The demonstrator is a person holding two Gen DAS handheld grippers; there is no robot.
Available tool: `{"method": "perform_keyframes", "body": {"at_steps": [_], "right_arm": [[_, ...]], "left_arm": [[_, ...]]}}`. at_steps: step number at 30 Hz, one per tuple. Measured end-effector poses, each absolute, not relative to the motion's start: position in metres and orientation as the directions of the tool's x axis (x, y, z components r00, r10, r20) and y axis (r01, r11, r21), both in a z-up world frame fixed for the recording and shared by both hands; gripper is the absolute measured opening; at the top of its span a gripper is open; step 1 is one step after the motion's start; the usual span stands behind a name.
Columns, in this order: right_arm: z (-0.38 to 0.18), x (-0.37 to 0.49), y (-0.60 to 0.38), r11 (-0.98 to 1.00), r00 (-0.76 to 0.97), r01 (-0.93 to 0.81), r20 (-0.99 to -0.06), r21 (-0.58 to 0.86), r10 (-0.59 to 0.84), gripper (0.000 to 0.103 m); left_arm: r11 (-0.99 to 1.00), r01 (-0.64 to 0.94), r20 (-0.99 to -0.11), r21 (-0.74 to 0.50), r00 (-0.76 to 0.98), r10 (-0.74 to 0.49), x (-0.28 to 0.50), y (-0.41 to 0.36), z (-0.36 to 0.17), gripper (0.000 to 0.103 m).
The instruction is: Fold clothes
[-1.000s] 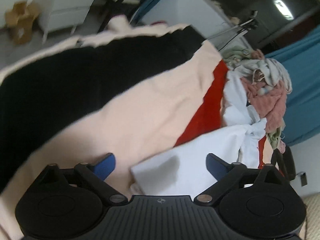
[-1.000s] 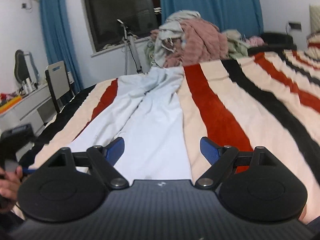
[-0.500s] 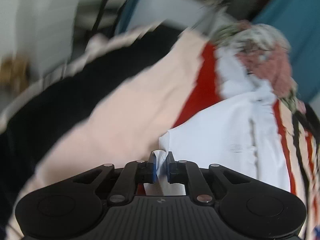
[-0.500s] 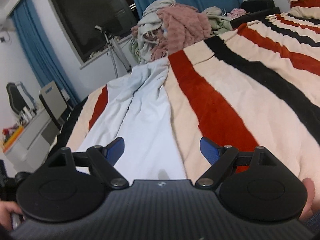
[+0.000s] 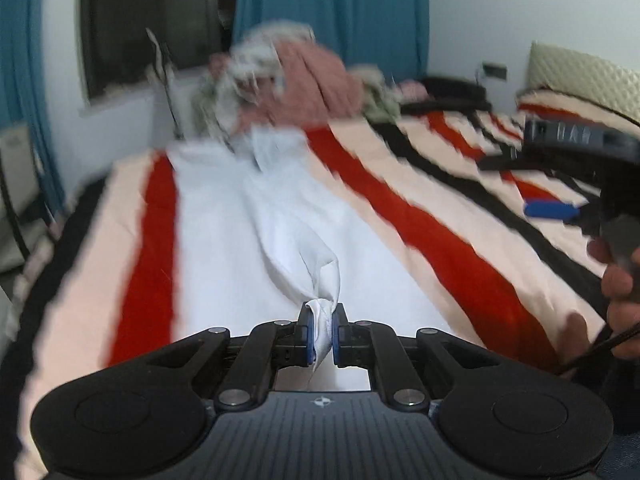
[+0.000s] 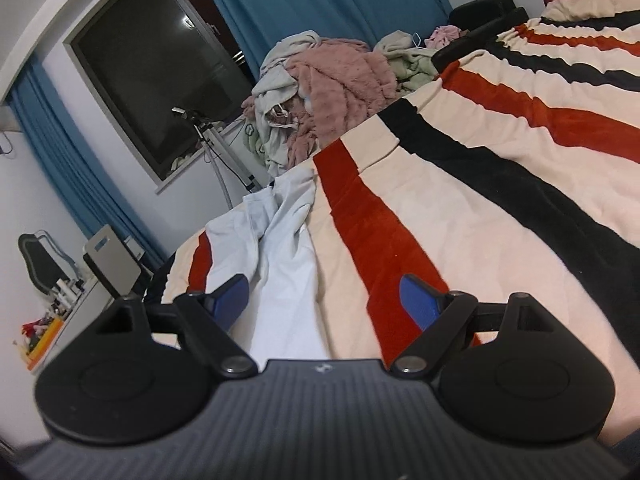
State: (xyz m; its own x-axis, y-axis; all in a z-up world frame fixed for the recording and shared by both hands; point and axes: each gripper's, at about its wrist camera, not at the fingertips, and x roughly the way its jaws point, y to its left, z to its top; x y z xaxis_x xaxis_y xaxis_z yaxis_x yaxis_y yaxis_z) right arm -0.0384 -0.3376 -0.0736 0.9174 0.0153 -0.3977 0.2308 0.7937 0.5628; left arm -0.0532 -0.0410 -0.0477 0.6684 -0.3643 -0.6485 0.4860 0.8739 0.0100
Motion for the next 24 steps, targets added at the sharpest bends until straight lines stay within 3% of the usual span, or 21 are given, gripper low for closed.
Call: {"method": "perform_keyframes", "body": {"at_steps": [3,5,7,9,12,14,17,24], "right_arm": [[-0.081,-0.033,-0.339,0.79,0.9,0.227,-0.433,0.57,0.054,0.084],[-0.086,-0.028,-0.337,0.787,0.886,0.217,-0.455,0.578,0.089,0.084],[-0.092,-0.023,-0.334,0.772,0.869,0.194,-0.471,0.605,0.15,0.084],[-0.099,-0.018,-0.331,0.752,0.847,0.162,-0.481,0.638,0.225,0.084],[-0.108,-0.012,-0.326,0.725,0.815,0.136,-0.492,0.675,0.306,0.084],[-0.114,-0.009,-0.323,0.714,0.798,0.141,-0.505,0.686,0.328,0.084],[-0.128,-0.002,-0.324,0.672,0.764,0.186,-0.535,0.717,0.36,0.083],[-0.167,0.003,-0.326,0.508,0.681,0.341,-0.581,0.791,0.447,0.08]], "left_arm": [[0.862,0.501,-0.725,-0.077,0.566,-0.393,-0.04,-0.048,-0.071,0.012],[0.854,0.502,-0.731,-0.138,0.53,-0.43,-0.038,-0.038,-0.074,0.019],[0.843,0.492,-0.704,-0.217,0.52,-0.484,-0.032,-0.021,-0.07,0.035],[0.846,0.448,-0.687,-0.288,0.52,-0.509,-0.024,-0.002,-0.064,0.063],[0.853,0.352,-0.668,-0.386,0.531,-0.521,-0.01,0.03,-0.06,0.071],[0.865,0.248,-0.669,-0.437,0.553,-0.496,0.003,0.054,-0.062,0.082],[0.838,0.053,-0.683,-0.543,0.553,-0.477,0.029,0.089,-0.078,0.083],[0.702,-0.157,-0.68,-0.695,0.459,-0.571,0.056,0.12,-0.121,0.082]]}}
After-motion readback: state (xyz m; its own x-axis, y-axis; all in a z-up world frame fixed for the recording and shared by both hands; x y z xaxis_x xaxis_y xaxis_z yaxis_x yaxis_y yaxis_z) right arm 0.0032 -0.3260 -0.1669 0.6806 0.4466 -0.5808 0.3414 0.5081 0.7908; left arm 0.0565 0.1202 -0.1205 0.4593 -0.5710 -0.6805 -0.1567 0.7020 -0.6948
